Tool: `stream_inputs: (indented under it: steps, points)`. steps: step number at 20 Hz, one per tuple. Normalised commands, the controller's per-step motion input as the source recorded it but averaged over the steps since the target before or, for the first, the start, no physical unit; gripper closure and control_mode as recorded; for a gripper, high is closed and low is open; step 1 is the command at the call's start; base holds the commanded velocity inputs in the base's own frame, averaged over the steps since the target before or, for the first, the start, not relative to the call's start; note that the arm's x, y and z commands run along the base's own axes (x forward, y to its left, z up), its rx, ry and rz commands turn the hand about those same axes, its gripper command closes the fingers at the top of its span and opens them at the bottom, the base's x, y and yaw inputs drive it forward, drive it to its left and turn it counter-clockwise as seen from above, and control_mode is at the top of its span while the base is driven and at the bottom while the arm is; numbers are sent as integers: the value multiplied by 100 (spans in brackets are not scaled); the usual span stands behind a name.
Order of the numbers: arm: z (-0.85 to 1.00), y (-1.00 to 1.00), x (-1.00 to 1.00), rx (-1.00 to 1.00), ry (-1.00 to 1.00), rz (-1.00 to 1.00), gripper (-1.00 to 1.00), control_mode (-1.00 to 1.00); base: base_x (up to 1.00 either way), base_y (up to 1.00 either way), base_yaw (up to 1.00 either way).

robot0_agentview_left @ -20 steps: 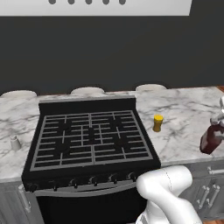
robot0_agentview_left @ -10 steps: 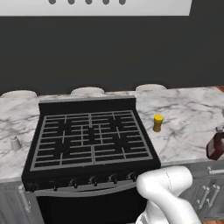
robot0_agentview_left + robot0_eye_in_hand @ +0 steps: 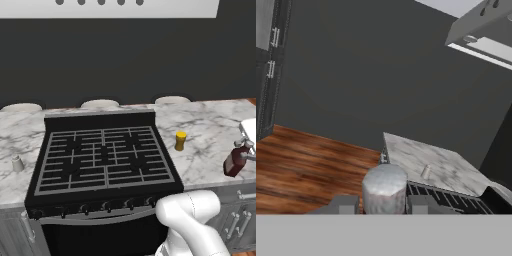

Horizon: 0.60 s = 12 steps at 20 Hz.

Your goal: Collect the turmeric, ketchup, and shaker from the cabinet and place them next to the stove.

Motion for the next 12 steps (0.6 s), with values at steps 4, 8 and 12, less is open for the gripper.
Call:
stream_inputs:
  steps: [4, 8, 12]
  points:
    - [-44, -12, 44, 4, 0, 11, 100, -100, 0, 0, 0]
    - [-44, 1, 38, 0, 0, 1, 100, -100, 0, 0, 0]
    - [-38, 5, 39, 0, 0, 0, 100, -100, 0, 0, 0]
